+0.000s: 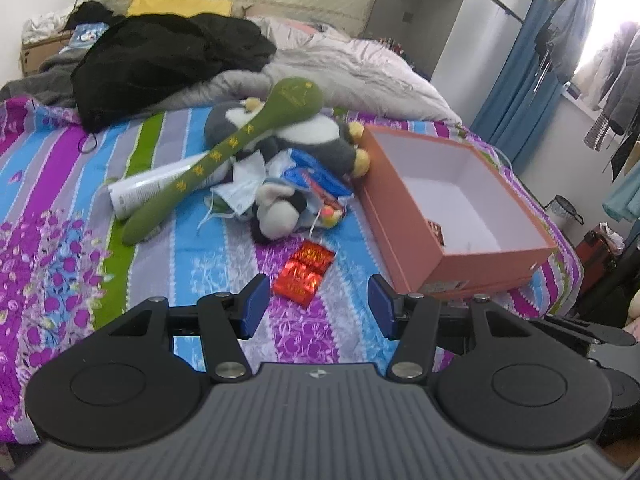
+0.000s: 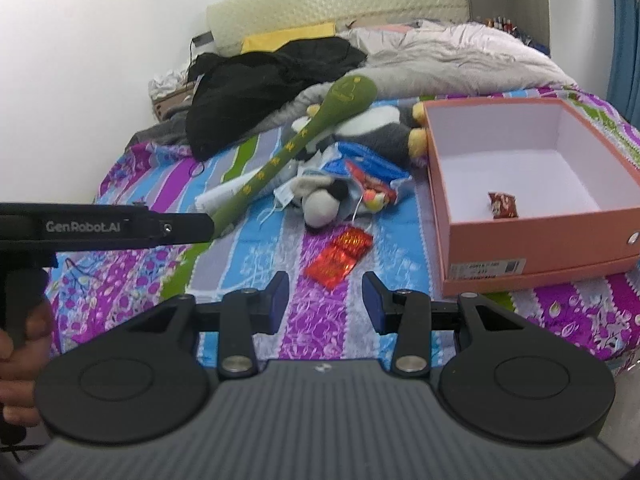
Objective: Organize soft objects
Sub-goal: 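Move the left gripper back toward the plush pile on the bed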
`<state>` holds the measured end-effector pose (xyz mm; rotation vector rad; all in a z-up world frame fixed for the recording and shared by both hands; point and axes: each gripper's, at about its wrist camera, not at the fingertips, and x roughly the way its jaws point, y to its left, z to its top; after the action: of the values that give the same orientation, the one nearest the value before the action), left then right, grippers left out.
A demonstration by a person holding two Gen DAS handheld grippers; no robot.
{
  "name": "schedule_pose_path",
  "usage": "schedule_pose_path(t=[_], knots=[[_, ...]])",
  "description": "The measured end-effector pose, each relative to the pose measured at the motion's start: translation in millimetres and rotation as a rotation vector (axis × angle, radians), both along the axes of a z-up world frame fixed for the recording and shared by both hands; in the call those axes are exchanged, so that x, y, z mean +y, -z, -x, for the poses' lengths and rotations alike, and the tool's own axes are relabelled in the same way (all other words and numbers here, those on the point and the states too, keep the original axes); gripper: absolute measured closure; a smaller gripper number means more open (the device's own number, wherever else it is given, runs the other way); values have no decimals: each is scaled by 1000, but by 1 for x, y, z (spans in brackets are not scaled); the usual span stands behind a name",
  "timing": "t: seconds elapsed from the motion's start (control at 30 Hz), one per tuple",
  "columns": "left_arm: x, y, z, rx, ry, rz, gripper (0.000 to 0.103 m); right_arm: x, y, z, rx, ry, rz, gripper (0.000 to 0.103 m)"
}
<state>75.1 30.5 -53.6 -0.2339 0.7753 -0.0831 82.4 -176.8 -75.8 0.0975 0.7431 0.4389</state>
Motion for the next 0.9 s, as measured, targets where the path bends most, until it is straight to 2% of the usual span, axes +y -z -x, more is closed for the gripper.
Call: schedule_pose_path(t=[0.3,0.77,0.8,0.9], knots=[[9,26,-15,70,-6,7,43,3,16,-15,51,20,19,59],[22,49,-80,112,19,-6,43,20,47,-60,139,10,42,59],[22,51,-86,108,21,-11,43,22,49,-64,141,8,52,58],[22,56,-102,106,32,-17,43,27,54,-76,141,3,69,45]])
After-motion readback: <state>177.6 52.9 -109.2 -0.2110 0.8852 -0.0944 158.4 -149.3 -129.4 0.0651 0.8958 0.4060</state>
